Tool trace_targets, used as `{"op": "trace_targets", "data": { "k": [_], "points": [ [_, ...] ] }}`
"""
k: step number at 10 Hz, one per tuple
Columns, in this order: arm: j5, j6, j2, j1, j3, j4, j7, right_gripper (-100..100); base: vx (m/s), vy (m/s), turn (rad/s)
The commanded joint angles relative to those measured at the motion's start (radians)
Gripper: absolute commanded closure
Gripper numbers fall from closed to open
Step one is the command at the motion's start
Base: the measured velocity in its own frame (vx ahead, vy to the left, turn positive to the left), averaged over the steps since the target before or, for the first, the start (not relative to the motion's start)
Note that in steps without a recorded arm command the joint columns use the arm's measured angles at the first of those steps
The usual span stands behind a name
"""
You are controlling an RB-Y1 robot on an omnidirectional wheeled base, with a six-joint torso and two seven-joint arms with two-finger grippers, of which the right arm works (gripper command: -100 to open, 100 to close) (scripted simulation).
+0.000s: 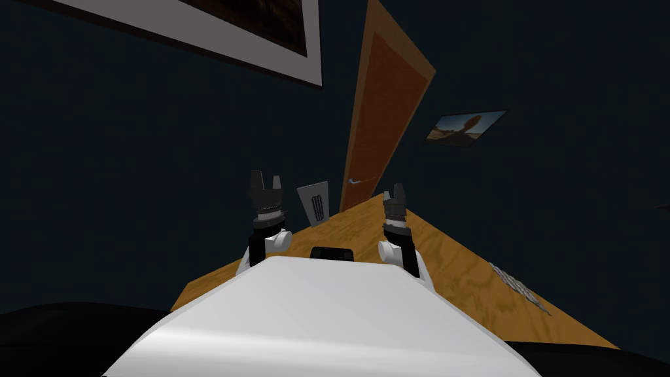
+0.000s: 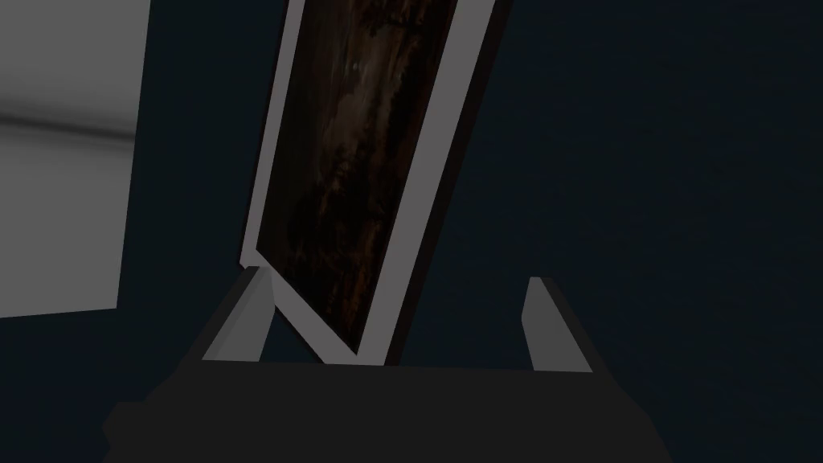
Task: Pull the door open
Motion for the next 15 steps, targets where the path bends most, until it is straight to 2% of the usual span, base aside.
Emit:
{"op": "trace_targets", "data": {
  "k": [1,3,8,9,12,13,14,15],
  "points": [
    [-0.004,-0.013,-0.007,-0.013,0.003,0.039,-0.009,-100,0.035,-0.030,0.083],
    [-0.008,-0.026,-0.015,-0.026,0.006,0.081,-0.018,-100,0.069,-0.047,0.076],
    [-0.025,-0.078,-0.044,-0.079,0.018,0.234,-0.054,-100,0.068,-0.053,0.097],
    [-0.025,-0.078,-0.044,-0.079,0.018,0.245,-0.054,-100,0.048,-0.046,0.033],
    [-0.038,-0.119,-0.067,-0.120,0.028,0.352,-0.083,-100,0.060,-0.052,0.108],
    [-0.038,-0.119,-0.067,-0.120,0.028,0.373,-0.083,-100,0.058,-0.063,0.052],
    [-0.043,-0.133,-0.075,-0.136,0.031,0.408,-0.093,-100,0.061,-0.047,0.095],
    [-0.043,-0.133,-0.075,-0.136,0.031,0.419,-0.093,-100,0.046,-0.039,0.043]
  ]
}}
